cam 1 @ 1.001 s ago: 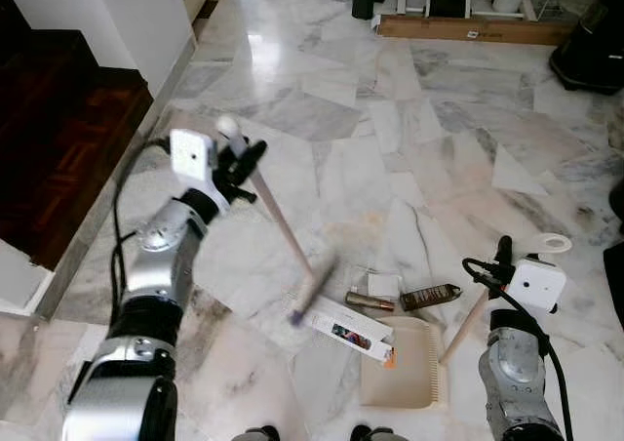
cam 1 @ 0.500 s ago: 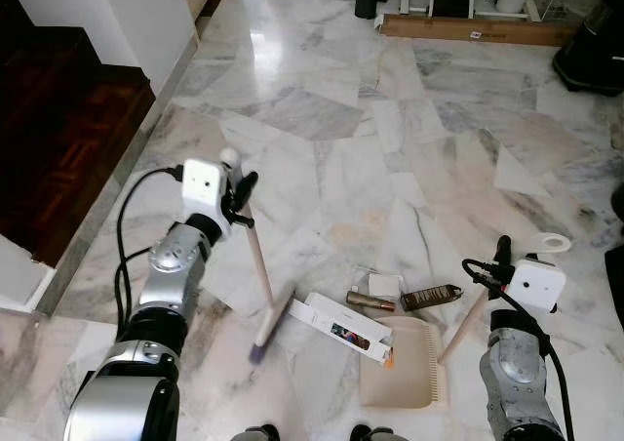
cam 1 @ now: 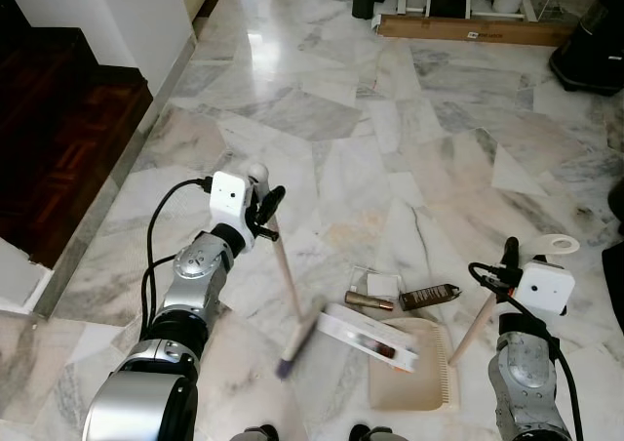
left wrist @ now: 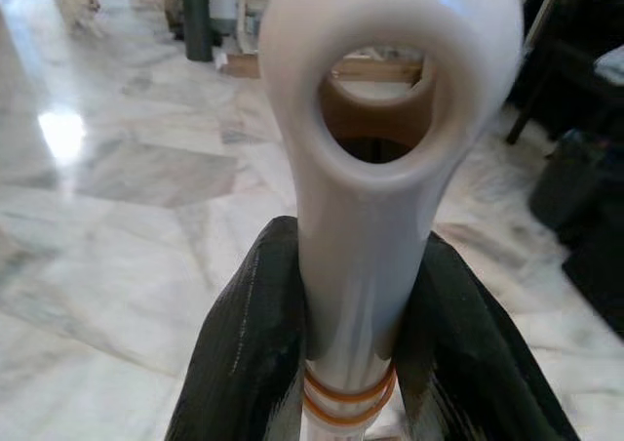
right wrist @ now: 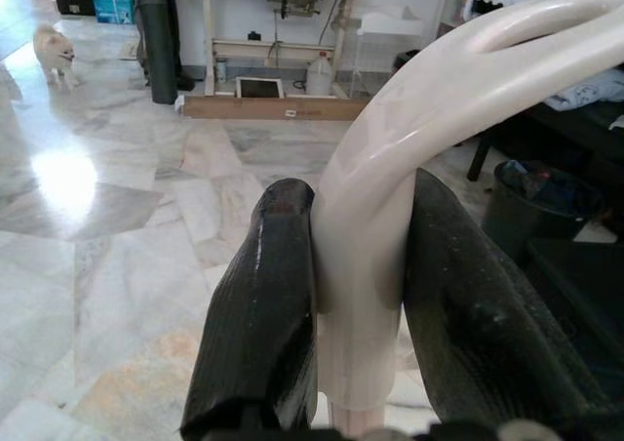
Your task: Sweep floor
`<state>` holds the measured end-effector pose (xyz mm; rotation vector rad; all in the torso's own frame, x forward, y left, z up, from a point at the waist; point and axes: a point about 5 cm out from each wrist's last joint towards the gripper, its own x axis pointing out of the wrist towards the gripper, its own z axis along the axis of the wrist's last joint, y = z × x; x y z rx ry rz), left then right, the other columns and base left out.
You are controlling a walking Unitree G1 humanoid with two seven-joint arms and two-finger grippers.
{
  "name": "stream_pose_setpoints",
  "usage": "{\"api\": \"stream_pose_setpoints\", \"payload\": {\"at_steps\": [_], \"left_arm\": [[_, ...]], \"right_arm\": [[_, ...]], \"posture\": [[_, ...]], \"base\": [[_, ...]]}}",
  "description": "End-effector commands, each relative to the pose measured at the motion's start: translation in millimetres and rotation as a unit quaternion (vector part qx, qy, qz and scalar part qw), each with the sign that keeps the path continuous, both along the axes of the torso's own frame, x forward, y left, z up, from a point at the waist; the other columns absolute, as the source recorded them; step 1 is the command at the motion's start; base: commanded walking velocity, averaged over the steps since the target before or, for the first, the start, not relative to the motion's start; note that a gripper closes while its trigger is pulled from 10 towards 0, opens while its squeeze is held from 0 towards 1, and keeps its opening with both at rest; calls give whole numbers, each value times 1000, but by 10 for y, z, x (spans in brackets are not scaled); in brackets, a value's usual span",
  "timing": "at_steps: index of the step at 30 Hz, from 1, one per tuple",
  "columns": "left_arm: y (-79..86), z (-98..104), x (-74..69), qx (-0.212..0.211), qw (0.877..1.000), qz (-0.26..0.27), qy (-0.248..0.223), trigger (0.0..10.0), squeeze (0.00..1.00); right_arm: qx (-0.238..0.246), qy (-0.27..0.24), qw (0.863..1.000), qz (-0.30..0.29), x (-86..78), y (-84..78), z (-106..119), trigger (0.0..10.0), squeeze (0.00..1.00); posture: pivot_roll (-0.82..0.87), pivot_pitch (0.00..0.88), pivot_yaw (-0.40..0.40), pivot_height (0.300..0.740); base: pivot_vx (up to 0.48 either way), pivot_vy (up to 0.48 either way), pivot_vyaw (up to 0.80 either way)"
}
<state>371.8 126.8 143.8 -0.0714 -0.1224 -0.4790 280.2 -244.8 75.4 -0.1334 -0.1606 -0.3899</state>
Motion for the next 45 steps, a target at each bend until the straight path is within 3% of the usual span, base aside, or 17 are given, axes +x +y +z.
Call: {"api": "stream_pose_setpoints", "payload": {"at_steps": [1, 11, 23, 33, 38, 41, 45], "left_arm": [[-1, 47, 25, -17, 1000, -7, 0, 10000, 408], [-38, 150, 35, -55, 998, -32, -8, 10000, 412], [36, 260, 32, -49, 998, -43, -27, 10000, 412], [80, 420, 36, -48, 996, -53, -49, 10000, 412], [222, 775, 61, -70, 991, -5, -116, 10000, 408], [194, 1013, 19, -76, 984, 2, -162, 10000, 408], [167, 1056, -6, -75, 982, -2, -173, 10000, 408]], "right_arm": [[-2, -11, 1000, -1, -8, -15, 51, 10000, 0], [8, -17, 1000, 3, 43, 45, 81, 10000, 0], [44, -33, 998, 5, 71, 134, 111, 10000, 0], [57, -39, 998, -4, 34, 89, 117, 10000, 0], [77, -51, 996, -13, 21, 64, 149, 10000, 0], [80, -54, 995, -10, 36, 77, 165, 10000, 0], [81, -54, 995, -10, 41, 82, 171, 10000, 0]], "posture": [[33, 194, 4, 740], [47, 189, 9, 740], [65, 175, 20, 740], [68, 169, 28, 740], [71, 161, 27, 740], [72, 152, 25, 740], [72, 152, 25, 740]], "base": [[0, 0, 0], [0, 0, 0], [0, 0, 0], [0, 0, 0], [0, 0, 0], [0, 0, 0], [0, 0, 0]]}}
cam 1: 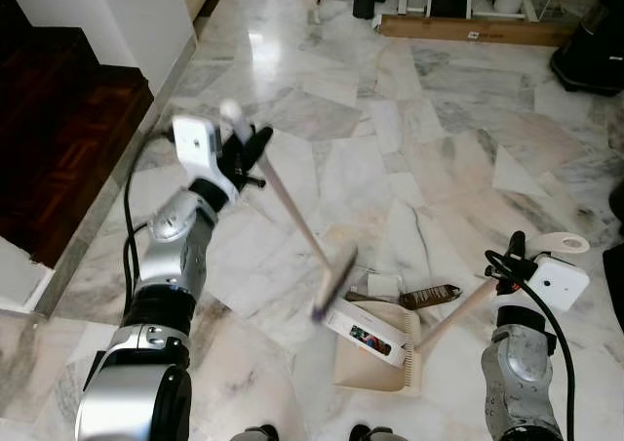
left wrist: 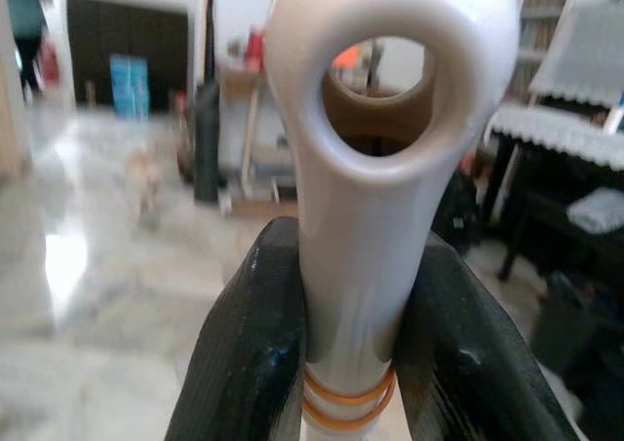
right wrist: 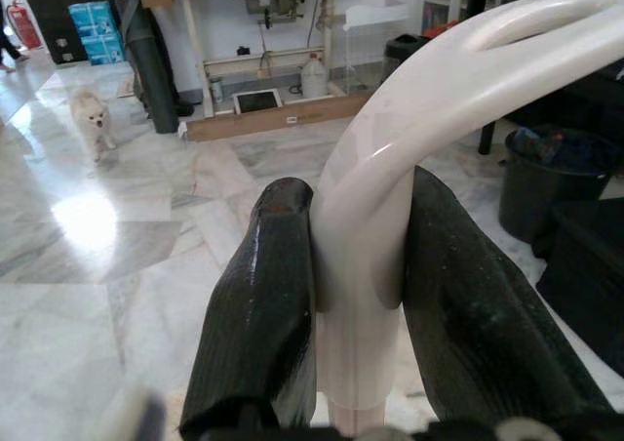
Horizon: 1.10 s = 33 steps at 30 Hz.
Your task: Sweep floor
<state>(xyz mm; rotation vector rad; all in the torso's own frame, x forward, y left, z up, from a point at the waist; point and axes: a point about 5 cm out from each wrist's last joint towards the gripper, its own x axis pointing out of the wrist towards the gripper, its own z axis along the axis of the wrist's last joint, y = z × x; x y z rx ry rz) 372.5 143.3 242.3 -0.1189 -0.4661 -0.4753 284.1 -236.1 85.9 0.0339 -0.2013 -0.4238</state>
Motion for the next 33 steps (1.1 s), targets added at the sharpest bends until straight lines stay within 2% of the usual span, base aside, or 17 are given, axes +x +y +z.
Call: {"api": "stream_pose_setpoints", "payload": {"at_steps": [1, 3, 4, 5, 9, 11, 14, 15, 21, 27, 31, 33], "left_arm": [[4, 165, -39, -13, 999, 14, -37, 10000, 400], [20, 206, -48, -8, 998, 33, -50, 10000, 400], [60, 230, -49, 3, 996, 68, -61, 10000, 373], [146, 228, -42, 20, 990, 125, -70, 10000, 376], [233, 121, -39, 49, 984, 162, -60, 10000, 369], [253, 24, -53, 73, 981, 173, -50, 10000, 376], [259, -22, -59, 82, 980, 177, -43, 10000, 376], [277, -147, -102, 97, 977, 188, -28, 10000, 384], [285, -225, -148, 89, 977, 194, -19, 10000, 388], [232, -405, -194, 100, 974, 201, -1, 10000, 404], [225, -421, -211, 100, 975, 199, 2, 10000, 408], [221, -418, -202, 96, 976, 196, 4, 10000, 412]], "right_arm": [[3, -19, 1000, -2, 11, 1, 79, 10000, 0], [4, -20, 1000, -1, 14, 5, 85, 10000, 0], [5, -22, 1000, -1, 16, 8, 94, 10000, 0], [10, -26, 1000, -1, 18, 14, 109, 10000, 0], [26, -36, 999, -7, 20, 14, 133, 10000, 0], [35, -45, 998, -10, 24, 10, 162, 10000, 0], [38, -48, 998, -11, 26, 8, 174, 10000, 0], [41, -58, 997, -7, 40, 27, 220, 10000, 0], [43, -69, 997, -2, 51, 45, 269, 10000, 0], [77, -89, 993, 4, 63, 33, 360, 10000, 0], [94, -98, 991, -3, 60, 33, 384, 10000, 0], [120, -105, 987, -13, 45, 47, 377, 10000, 0]], "posture": [[69, 147, 25, 740], [69, 147, 25, 740], [69, 143, 24, 740], [67, 138, 24, 740], [63, 125, 25, 740], [65, 119, 23, 740], [64, 117, 23, 740], [58, 108, 23, 740], [61, 94, 18, 740], [69, 70, 17, 740], [64, 66, 27, 740], [63, 64, 26, 740]], "base": [[0, 0, 0], [0, 0, 0], [0, 0, 0], [0, 0, 0], [0, 0, 0], [0, 0, 0], [0, 0, 0], [0, 0, 0], [0, 0, 0], [0, 0, 0], [0, 0, 0], [0, 0, 0]]}}
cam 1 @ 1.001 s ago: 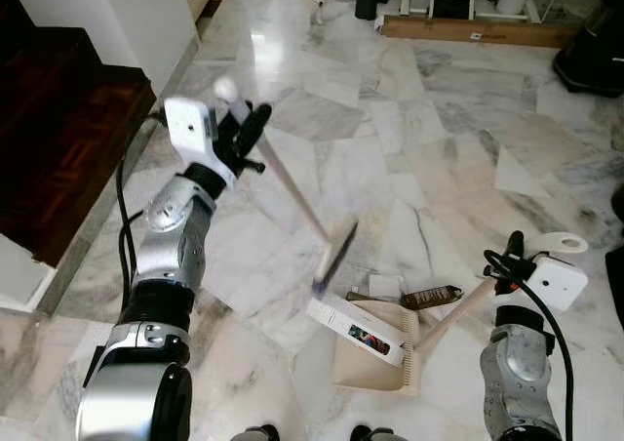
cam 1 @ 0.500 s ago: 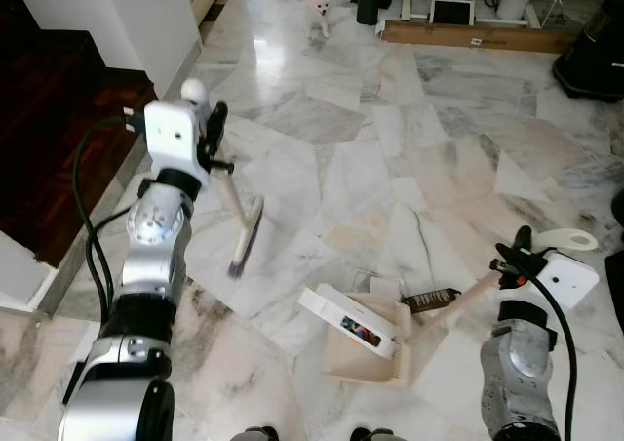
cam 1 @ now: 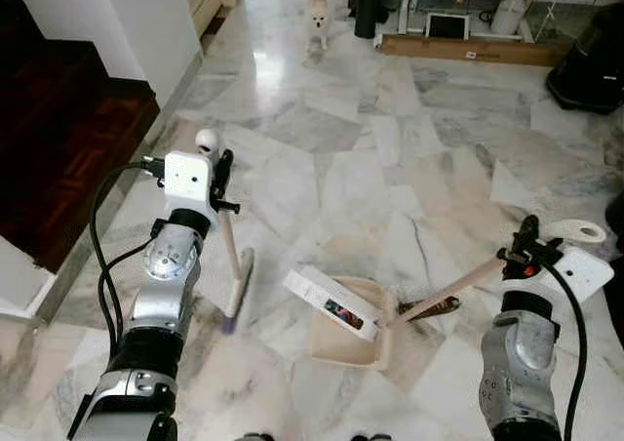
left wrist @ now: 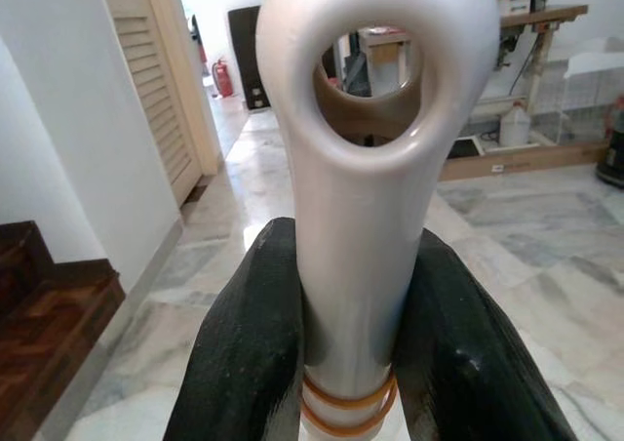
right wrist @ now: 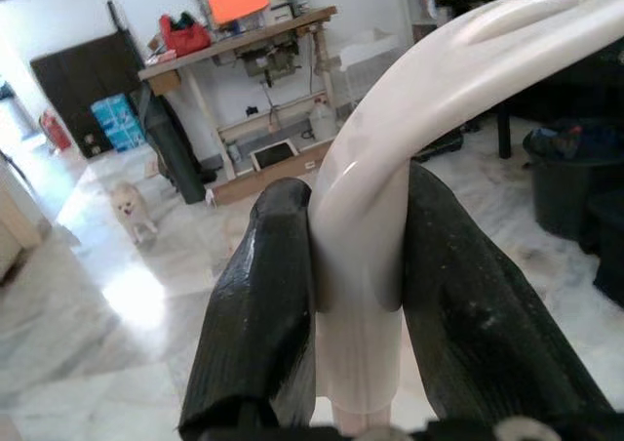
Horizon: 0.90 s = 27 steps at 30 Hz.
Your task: Sweep floor
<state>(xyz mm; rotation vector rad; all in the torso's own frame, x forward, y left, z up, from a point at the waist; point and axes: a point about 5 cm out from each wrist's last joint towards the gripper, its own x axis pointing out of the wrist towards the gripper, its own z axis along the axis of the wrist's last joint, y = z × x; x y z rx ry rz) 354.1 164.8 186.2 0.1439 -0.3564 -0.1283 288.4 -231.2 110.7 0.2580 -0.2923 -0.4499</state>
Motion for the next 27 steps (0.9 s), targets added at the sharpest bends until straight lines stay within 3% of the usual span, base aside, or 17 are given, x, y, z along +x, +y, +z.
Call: {"api": "stream_pose_setpoints", "payload": {"at_steps": [1, 6, 9, 21, 24, 27], "left_arm": [[1, 144, -16, 4, 999, -3, -33, 10000, 412], [-78, 139, -30, -8, 999, -10, -34, 10000, 416], [-102, 143, -33, -10, 999, -14, -34, 10000, 420], [-56, 154, -38, -17, 999, -9, -32, 10000, 427], [-89, 140, -40, -19, 999, -15, -30, 10000, 427], [-176, 112, -65, -21, 999, -28, -28, 10000, 424]], "right_arm": [[25, -37, 999, -12, -2, 3, 127, 10000, 0], [26, -48, 998, -13, -29, 1, 184, 10000, 0], [69, -88, 993, -36, -56, -136, 297, 10000, 0], [59, -91, 993, -42, -79, -200, 356, 10000, 0], [15, -80, 996, -27, -69, -145, 376, 10000, 0], [26, -66, 997, -25, -90, -141, 298, 10000, 0]], "posture": [[63, 63, 25, 740], [63, 68, 26, 740], [58, 89, 24, 740], [61, 106, 18, 740], [56, 110, 16, 740], [57, 117, 12, 740]], "base": [[0, 0, 0], [0, 0, 0], [0, 0, 0], [0, 0, 0], [0, 0, 0], [0, 0, 0]]}}
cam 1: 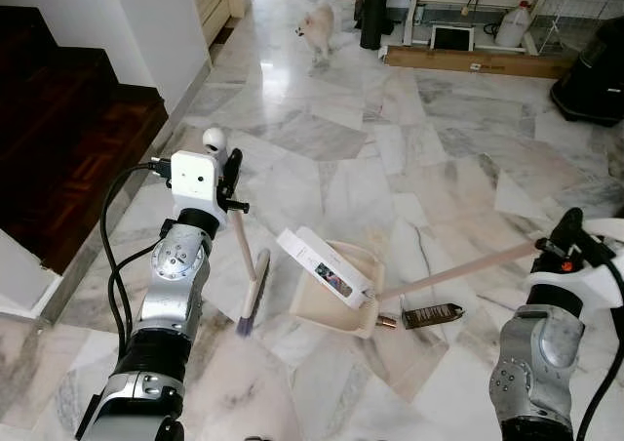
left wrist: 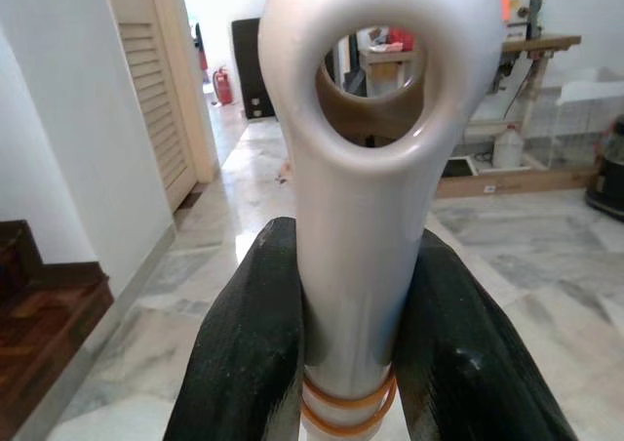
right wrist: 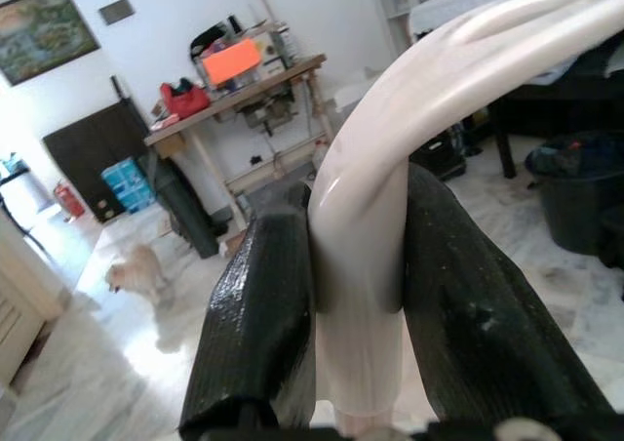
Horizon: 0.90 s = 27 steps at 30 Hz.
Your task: Sweep floor
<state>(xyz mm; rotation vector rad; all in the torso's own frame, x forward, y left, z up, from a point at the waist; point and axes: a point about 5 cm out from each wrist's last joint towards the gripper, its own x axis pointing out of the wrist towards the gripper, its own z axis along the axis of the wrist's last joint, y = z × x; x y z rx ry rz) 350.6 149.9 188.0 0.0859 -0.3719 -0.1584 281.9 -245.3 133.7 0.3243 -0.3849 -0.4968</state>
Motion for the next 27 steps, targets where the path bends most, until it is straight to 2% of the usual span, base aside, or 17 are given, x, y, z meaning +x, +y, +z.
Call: {"api": "stream_pose_setpoints", "payload": {"at_steps": [1, 4, 12, 27], "left_arm": [[-52, 86, -40, 5, 1000, -9, -24, 10000, 424], [-66, 84, -46, -3, 1000, -9, -25, 10000, 424], [-99, 116, -46, -9, 999, -13, -29, 10000, 427], [-73, 101, -54, -4, 1000, -1, -28, 10000, 416]], "right_arm": [[2, -13, 1000, -1, -42, -9, 40, 10000, 0], [14, -11, 1000, -2, -64, -9, 10, 10000, 0], [-2, -6, 1000, 5, -46, 38, 43, 10000, 0], [-11, 4, 1000, 21, -35, 99, 15, 10000, 0]], "posture": [[59, 119, 12, 740], [58, 124, 11, 740], [56, 129, 12, 740], [61, 137, 16, 740]], "base": [[0, 0, 0], [0, 0, 0], [0, 0, 0], [0, 0, 796]]}}
